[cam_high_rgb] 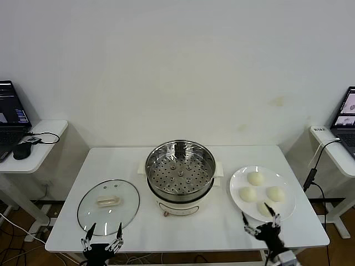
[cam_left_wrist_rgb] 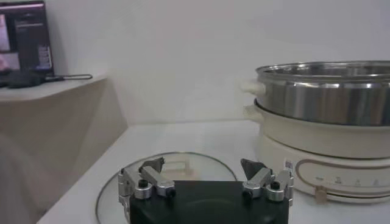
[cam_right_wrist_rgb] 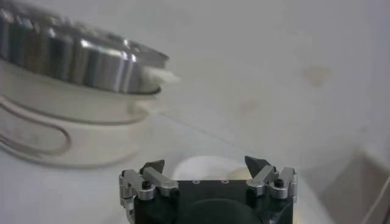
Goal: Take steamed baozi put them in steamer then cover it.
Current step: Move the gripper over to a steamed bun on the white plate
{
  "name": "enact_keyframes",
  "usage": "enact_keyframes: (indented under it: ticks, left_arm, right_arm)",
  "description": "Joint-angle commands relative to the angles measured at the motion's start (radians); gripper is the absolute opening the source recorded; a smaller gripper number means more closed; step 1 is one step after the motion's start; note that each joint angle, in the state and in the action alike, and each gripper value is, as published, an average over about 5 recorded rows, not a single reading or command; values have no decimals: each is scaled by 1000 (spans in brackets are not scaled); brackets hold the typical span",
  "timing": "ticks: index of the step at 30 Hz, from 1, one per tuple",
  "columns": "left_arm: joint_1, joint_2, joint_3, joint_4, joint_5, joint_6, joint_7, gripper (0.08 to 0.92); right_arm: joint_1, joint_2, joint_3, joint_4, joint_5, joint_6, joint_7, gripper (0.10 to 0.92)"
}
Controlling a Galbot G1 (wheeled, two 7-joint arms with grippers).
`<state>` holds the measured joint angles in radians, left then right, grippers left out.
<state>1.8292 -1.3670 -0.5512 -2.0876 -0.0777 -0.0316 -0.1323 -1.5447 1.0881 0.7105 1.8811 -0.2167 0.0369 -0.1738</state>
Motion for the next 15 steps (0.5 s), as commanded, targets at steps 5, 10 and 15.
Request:
enact_keyframes:
  ticks: [5,10,15]
  left_arm:
    - [-40,6,-3,-10,85,30,-9,823]
    - [-48,4,-3,-14,114,52,-24,823]
    - [-49,0,-5,-21,143,67,-38,823]
  right_arm:
    - [192,-256,37,-78,-217,-94,-143,823]
    - [377,-429,-94,-174,-264,-129,-354,823]
    - [631,-556,-320,-288,-243,-130,-545,823]
